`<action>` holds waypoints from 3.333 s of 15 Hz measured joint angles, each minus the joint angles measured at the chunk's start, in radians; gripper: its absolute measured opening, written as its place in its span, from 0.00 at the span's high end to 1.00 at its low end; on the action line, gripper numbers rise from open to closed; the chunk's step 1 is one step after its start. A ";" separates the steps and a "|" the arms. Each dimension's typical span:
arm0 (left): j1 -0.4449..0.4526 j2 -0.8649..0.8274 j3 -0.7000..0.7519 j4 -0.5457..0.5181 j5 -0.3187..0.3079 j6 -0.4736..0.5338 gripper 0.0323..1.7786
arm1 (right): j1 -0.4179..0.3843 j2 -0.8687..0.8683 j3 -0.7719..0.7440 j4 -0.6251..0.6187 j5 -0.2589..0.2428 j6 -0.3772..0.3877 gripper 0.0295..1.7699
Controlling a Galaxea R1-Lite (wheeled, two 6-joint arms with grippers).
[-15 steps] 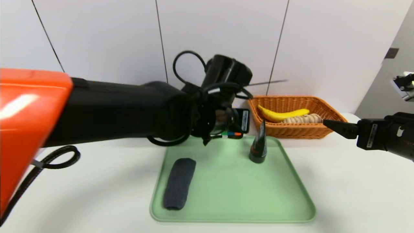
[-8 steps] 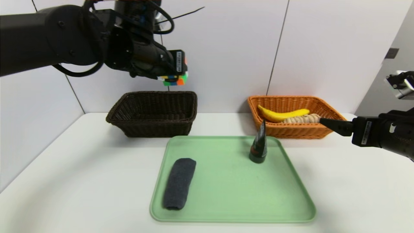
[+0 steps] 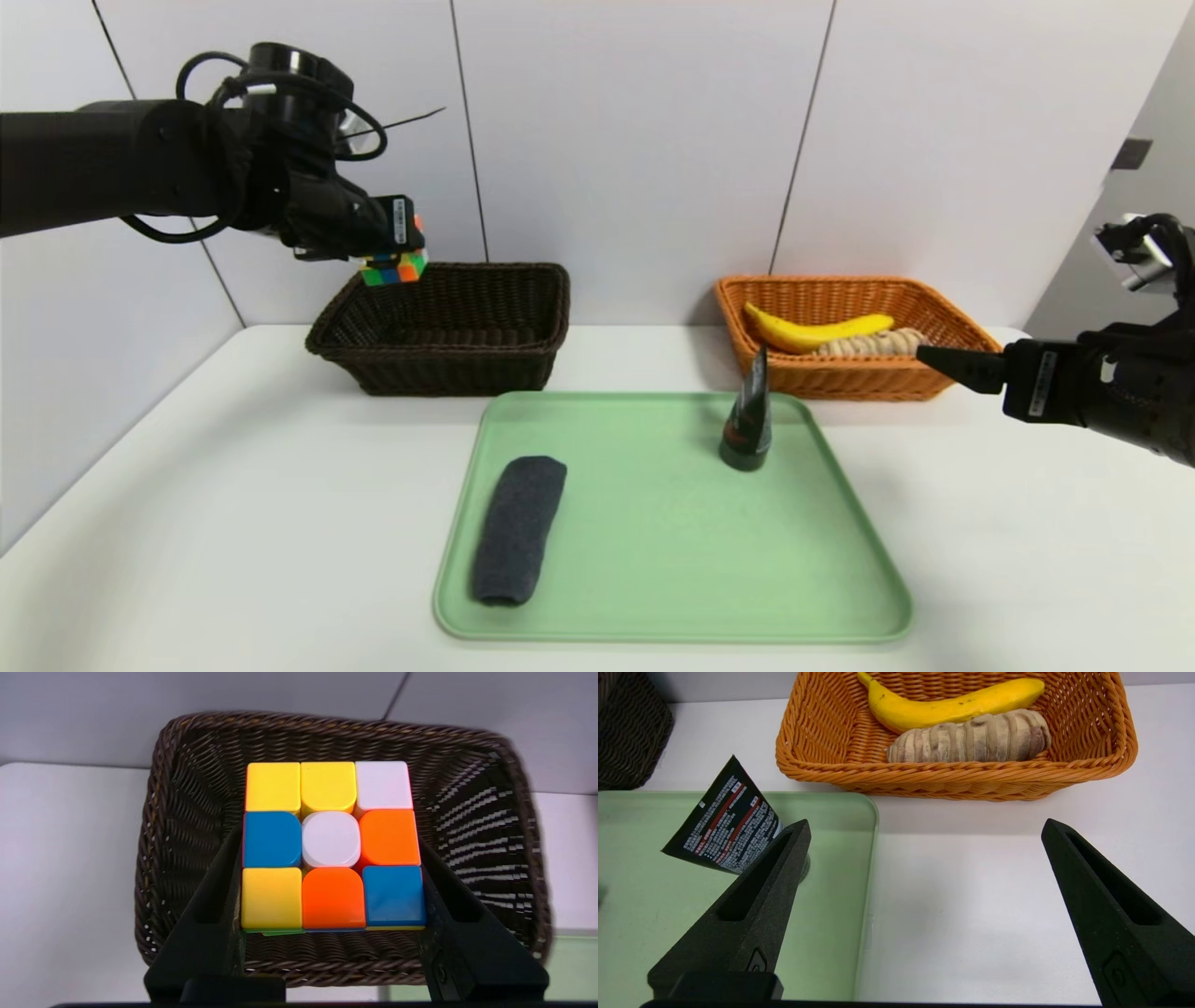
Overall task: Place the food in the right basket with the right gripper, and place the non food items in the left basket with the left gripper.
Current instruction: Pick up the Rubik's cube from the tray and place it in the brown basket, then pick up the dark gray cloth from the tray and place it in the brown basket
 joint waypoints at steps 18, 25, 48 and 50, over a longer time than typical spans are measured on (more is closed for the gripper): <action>0.040 0.264 -0.009 -0.129 0.002 0.063 0.30 | -0.001 0.131 -0.006 -0.073 -0.002 0.008 0.03; 0.004 0.168 -0.094 -0.120 0.001 0.102 0.15 | -0.001 0.151 -0.010 -0.074 -0.001 0.010 0.03; -0.542 0.019 -0.046 0.855 -0.044 -0.424 0.05 | 0.002 0.190 0.006 -0.074 -0.002 0.009 0.03; -0.544 0.044 -0.039 0.834 -0.046 -0.424 0.05 | 0.001 0.196 0.006 -0.074 -0.002 0.010 0.03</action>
